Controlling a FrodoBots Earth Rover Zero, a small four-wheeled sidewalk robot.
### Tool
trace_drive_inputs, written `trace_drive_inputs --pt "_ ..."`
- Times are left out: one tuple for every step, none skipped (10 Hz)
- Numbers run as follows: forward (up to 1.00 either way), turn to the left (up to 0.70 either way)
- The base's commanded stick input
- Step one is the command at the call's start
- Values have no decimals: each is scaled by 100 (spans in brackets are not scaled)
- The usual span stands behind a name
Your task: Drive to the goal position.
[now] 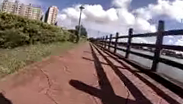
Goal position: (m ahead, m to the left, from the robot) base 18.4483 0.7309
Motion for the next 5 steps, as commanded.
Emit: trace_drive_inputs --pt "85 0" --pt "85 0" --pt "85 0" --pt "85 0" --pt "85 0"
